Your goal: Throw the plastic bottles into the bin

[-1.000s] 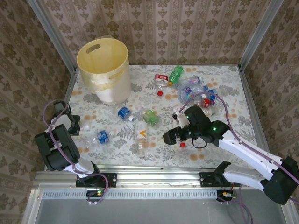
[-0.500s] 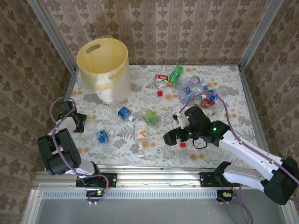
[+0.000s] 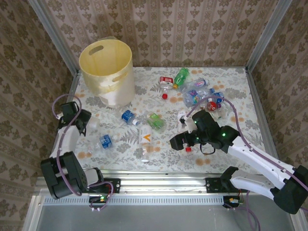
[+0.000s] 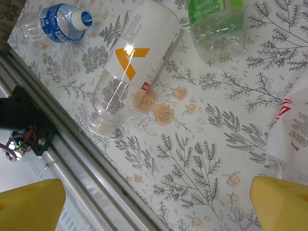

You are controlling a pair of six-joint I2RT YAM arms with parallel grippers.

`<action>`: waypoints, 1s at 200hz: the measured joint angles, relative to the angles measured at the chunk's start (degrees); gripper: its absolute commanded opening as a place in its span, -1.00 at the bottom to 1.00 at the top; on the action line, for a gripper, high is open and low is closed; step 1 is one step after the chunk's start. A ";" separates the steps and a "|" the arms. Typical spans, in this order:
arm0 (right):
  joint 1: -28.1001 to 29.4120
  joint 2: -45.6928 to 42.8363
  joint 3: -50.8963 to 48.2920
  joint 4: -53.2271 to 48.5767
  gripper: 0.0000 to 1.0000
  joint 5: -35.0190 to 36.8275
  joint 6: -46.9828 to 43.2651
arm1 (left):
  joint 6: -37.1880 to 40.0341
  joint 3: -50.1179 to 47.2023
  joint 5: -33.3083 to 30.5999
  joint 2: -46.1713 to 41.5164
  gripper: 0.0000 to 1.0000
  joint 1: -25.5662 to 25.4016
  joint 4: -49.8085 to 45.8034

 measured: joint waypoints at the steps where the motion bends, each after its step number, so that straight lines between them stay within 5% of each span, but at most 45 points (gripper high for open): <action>1: 0.00 -0.02 0.00 0.00 1.00 0.04 0.00 | 0.09 0.00 0.00 -0.20 -0.14 0.00 0.00; 57: 0.00 -0.96 0.00 -0.26 1.00 1.40 0.00 | 4.92 -2.05 1.44 -15.15 -0.16 -0.33 0.72; 200: 0.00 -2.21 0.00 -0.96 1.00 2.67 -0.02 | 14.40 1.99 15.26 -32.57 -0.11 -1.07 6.14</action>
